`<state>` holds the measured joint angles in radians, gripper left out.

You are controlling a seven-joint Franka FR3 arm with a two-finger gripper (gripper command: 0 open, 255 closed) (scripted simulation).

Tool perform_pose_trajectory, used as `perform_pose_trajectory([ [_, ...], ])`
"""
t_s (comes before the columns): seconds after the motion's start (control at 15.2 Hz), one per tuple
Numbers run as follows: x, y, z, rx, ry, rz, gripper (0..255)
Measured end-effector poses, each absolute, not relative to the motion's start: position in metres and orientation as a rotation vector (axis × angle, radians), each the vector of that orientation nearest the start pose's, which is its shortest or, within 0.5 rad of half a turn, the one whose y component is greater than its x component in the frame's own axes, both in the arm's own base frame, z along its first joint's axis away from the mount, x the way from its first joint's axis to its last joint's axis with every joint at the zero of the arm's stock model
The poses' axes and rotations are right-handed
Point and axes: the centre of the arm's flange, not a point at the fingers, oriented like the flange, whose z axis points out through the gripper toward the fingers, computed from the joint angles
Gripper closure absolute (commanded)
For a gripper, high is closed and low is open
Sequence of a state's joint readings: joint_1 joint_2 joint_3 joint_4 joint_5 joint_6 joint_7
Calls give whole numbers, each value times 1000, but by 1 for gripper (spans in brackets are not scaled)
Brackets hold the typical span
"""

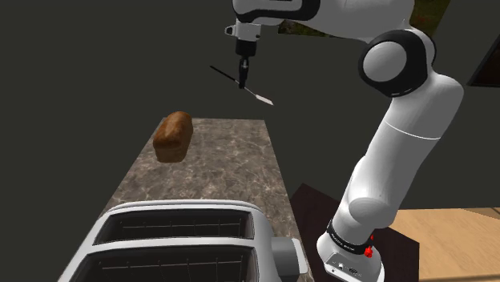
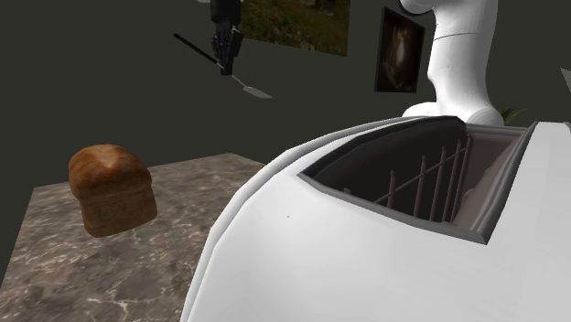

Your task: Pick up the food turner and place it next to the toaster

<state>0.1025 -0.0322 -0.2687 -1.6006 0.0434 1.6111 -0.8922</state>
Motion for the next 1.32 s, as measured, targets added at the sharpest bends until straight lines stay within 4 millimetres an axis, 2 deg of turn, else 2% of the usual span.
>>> perform_pose_trajectory([
  [0.4, 533, -15, 637, -2913, -1107, -97, 255],
  [0.66, 526, 36, 633, -2913, -1106, -96, 255],
  [0.79, 524, 68, 634, -2913, -1108, -97, 255],
  [1.32, 517, 170, 638, -2913, -1107, -96, 255],
])
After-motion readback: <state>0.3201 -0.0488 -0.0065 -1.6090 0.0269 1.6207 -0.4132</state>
